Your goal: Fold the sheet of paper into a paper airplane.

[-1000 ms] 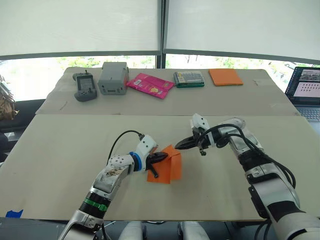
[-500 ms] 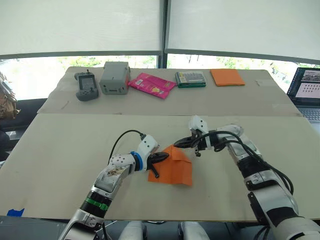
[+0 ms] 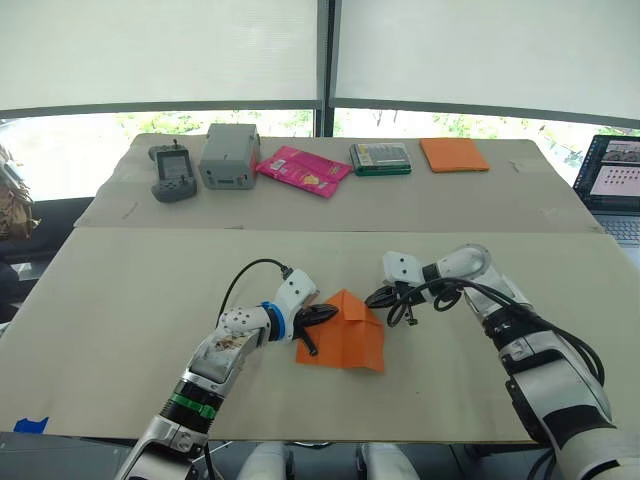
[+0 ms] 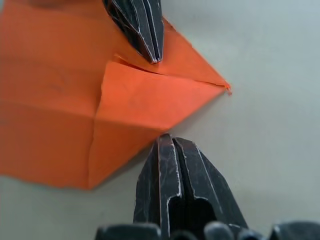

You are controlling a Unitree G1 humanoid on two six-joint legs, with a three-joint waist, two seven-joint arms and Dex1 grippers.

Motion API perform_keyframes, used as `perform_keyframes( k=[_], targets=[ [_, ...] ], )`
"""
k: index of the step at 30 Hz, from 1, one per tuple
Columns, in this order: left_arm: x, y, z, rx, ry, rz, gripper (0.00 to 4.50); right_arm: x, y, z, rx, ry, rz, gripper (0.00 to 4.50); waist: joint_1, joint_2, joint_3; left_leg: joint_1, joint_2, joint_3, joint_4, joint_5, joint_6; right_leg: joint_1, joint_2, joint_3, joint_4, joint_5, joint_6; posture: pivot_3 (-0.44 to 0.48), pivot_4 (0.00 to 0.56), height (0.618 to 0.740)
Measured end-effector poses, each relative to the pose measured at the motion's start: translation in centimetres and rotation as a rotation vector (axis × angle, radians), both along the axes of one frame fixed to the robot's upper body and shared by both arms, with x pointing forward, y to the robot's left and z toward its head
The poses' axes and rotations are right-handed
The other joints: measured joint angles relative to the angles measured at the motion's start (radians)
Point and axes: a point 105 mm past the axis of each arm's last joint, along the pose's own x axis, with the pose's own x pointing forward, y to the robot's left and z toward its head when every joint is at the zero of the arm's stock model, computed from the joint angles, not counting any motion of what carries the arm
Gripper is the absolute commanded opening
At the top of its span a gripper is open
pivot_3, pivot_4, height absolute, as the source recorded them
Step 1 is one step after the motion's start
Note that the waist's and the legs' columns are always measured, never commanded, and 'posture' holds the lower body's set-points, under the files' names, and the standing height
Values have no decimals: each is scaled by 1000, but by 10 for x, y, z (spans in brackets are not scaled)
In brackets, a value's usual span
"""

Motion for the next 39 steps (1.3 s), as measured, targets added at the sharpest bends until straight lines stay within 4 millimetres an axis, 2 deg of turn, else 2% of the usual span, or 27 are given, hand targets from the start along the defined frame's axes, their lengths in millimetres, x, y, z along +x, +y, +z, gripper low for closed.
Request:
perform_keyframes(
  k=[8,12,16,18,23,28,34,39],
  targets=[
    [0,0,0,1,0,0,27,-8,1,3,50,127,27,0,1,0,0,0,0,0,0,0,0,0,0,0,0,0,0,0,150,740],
    [0,0,0,0,0,1,27,-9,11,23,238,248,-25,0,0,0,0,0,0,-1,0,0,0,-1,-1,0,0,0,0,0,150,740],
    [0,-1,0,-2,-1,-1,27,-12,24,39,340,299,-14,0,2,0,0,-1,0,-1,0,0,0,-1,-2,-1,0,0,0,0,150,740],
    [-1,-2,0,-2,-1,-3,27,-16,25,37,349,310,-9,0,3,0,0,-1,0,-1,0,0,0,-1,-2,-1,0,0,0,0,150,740],
    [0,-1,0,-2,-3,-2,27,-23,21,17,342,358,-47,0,2,0,0,-2,0,-1,0,0,0,-2,-3,-1,0,0,0,0,150,740],
    [0,-1,0,-2,-3,-3,27,-10,11,19,261,200,-87,0,2,0,0,-2,-1,-1,0,0,0,-2,-2,-2,0,0,0,0,150,740],
    [-1,-1,0,-2,-2,-3,27,1,-15,18,86,40,-99,0,2,0,0,-2,-1,-1,0,0,0,-1,-2,-2,0,0,0,0,150,740],
    [0,-2,0,-1,-3,-3,27,-3,-8,6,50,31,-39,0,2,0,0,-2,-1,-1,0,0,0,-1,-1,-2,0,0,0,0,150,740]
  ],
)
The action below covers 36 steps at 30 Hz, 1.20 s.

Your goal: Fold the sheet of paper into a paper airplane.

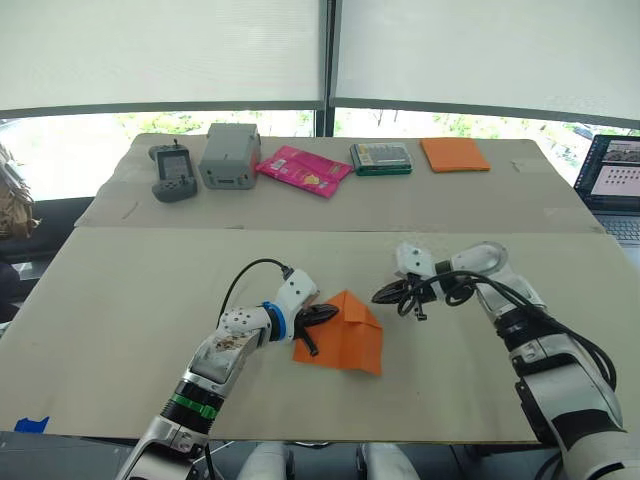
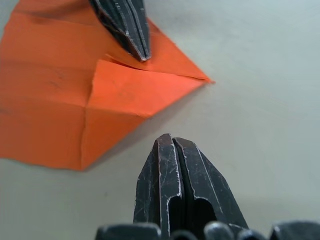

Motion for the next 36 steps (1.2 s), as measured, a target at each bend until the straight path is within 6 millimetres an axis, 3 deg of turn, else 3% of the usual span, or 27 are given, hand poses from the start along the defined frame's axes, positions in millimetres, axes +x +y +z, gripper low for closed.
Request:
perform_keyframes(
  k=[5,11,19,28,36],
  targets=[
    [1,-1,0,8,-8,-6,27,0,3,-6,-11,14,35,0,1,0,0,0,0,0,1,0,0,1,-1,0,0,0,0,0,150,740],
    [1,0,0,12,-10,-8,27,-10,4,-9,18,151,65,0,0,0,0,0,0,0,1,0,0,1,0,0,0,0,0,0,150,740],
    [1,3,1,20,-16,-6,27,-15,22,14,220,294,43,0,-2,0,0,0,1,-1,0,0,0,0,-1,0,0,0,0,0,150,740],
    [0,3,1,19,-21,-1,27,-27,36,13,266,329,76,0,-1,0,0,-1,1,-1,0,0,0,-1,-1,0,0,0,0,0,150,740],
    [-2,-1,2,20,-21,-27,27,-17,33,13,277,267,1,0,-2,0,0,-1,1,0,0,0,0,-1,-1,0,0,0,0,0,150,740]
  ],
)
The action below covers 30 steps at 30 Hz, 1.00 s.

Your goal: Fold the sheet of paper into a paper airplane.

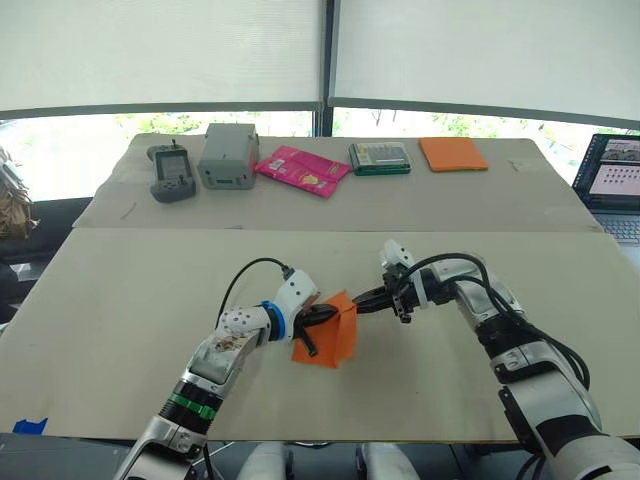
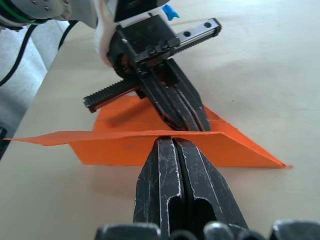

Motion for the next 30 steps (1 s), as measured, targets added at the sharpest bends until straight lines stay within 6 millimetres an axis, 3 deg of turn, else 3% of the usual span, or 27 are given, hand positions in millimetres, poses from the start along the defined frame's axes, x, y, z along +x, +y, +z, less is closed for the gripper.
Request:
perform_keyframes(
  k=[11,17,23,30],
  targets=[
    [-5,-2,-2,12,23,-40,27,-2,-1,-13,7,19,-40,0,0,0,0,-1,0,0,0,0,0,0,0,-1,0,0,0,0,150,740],
    [-7,3,-2,9,21,-28,27,-6,14,-14,40,1,-31,0,-2,0,0,-1,0,0,0,0,0,0,1,-1,0,0,0,0,150,740],
    [-10,20,-3,10,26,11,27,-5,29,-14,72,-19,-50,0,-15,0,0,1,1,0,-2,0,0,-1,1,-1,1,0,0,0,150,740],
    [-12,34,-1,-6,53,50,27,-2,34,-33,15,-18,-98,0,-33,0,0,5,1,1,-6,0,0,0,1,-1,1,0,0,0,150,740]
  ],
)
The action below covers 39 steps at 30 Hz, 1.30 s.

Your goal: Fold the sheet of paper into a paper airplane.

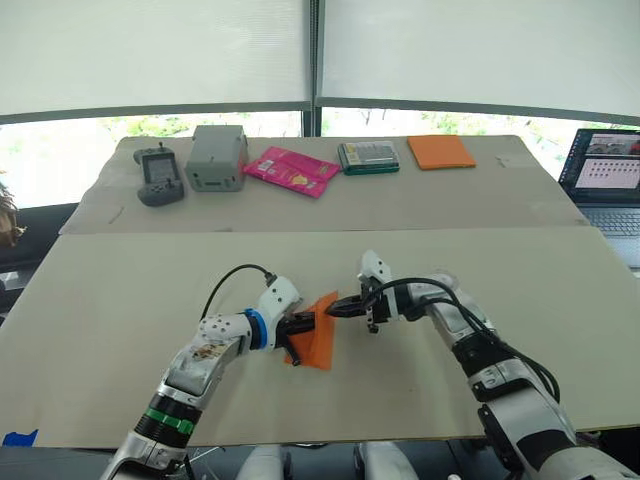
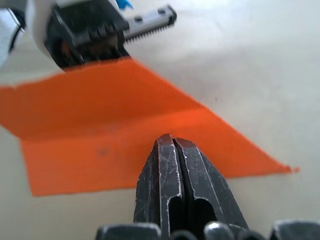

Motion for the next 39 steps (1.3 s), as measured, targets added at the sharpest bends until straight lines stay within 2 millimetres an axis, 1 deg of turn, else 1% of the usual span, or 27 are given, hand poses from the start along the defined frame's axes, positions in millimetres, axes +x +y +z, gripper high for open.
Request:
perform_keyframes(
  k=[3,5,7,10,13,15,17,20,22,23,25,28,31,35,39],
  targets=[
    [0,8,1,7,6,14,27,1,2,-3,-15,-15,-13,0,-4,0,0,3,1,1,-1,0,0,0,1,0,1,0,0,0,150,740],
    [3,18,2,19,9,46,27,2,3,-4,-23,-35,-14,0,-4,0,0,3,1,1,-1,0,0,1,1,0,1,1,-1,0,150,740],
    [8,41,6,46,5,111,27,2,6,-5,-35,-58,-14,0,-6,0,0,5,1,1,-1,0,0,1,2,0,1,1,-2,0,150,740],
    [11,64,9,70,11,171,27,3,8,-5,-49,-92,-21,0,-5,0,0,5,1,1,-1,0,0,1,2,0,2,1,-2,0,150,740],
    [14,78,13,49,24,217,27,3,10,-6,-69,-126,-32,0,-3,0,0,4,1,1,-1,0,0,0,2,0,1,1,-2,0,150,740],
    [15,81,14,30,31,226,27,4,11,-5,-92,-155,-32,0,-2,0,0,4,1,1,-1,0,0,0,1,-1,1,1,-2,0,150,740],
    [15,71,18,-12,28,191,27,5,12,-4,-108,-183,-40,0,2,0,0,4,0,0,-1,0,0,0,0,-2,1,1,-2,0,150,740],
    [16,48,28,-70,9,111,27,4,13,-3,-135,-226,-45,0,4,0,0,4,0,0,-1,0,-1,1,-2,-4,1,1,-2,0,150,740],
    [15,34,32,-78,-3,54,27,2,15,-4,-139,-242,-56,0,4,0,-1,4,0,1,-1,0,-1,1,-2,-5,1,1,-2,0,150,740],
    [15,26,32,-74,-5,24,27,2,16,-4,-144,-251,-61,0,3,0,-1,4,0,1,-1,0,-1,1,-1,-5,1,1,-2,0,150,740],
    [12,15,29,-61,3,-16,27,1,18,-3,-152,-261,-70,0,0,0,-1,4,0,1,-1,0,-1,1,-1,-5,1,1,-2,0,150,740],
    [8,9,20,-15,14,-56,27,-1,16,-3,-163,-268,-98,0,4,0,-1,4,0,0,-1,0,-1,1,-1,-6,1,1,-2,0,150,740],
    [3,9,9,50,33,-96,27,-2,12,-3,-170,-270,-125,0,9,0,-1,4,-1,0,-1,0,0,1,-1,-6,0,1,-2,0,150,740],
    [1,11,6,94,7,-129,27,-4,7,-3,-175,-274,-149,0,22,0,-1,4,-1,0,-1,0,0,3,-3,-8,-1,1,-2,0,150,740],
    [2,4,4,102,-16,-152,27,-11,-1,-4,-159,-273,-159,0,38,1,-1,4,-2,-1,0,0,0,4,-3,-11,-2,1,-2,0,150,740]
  ],
)
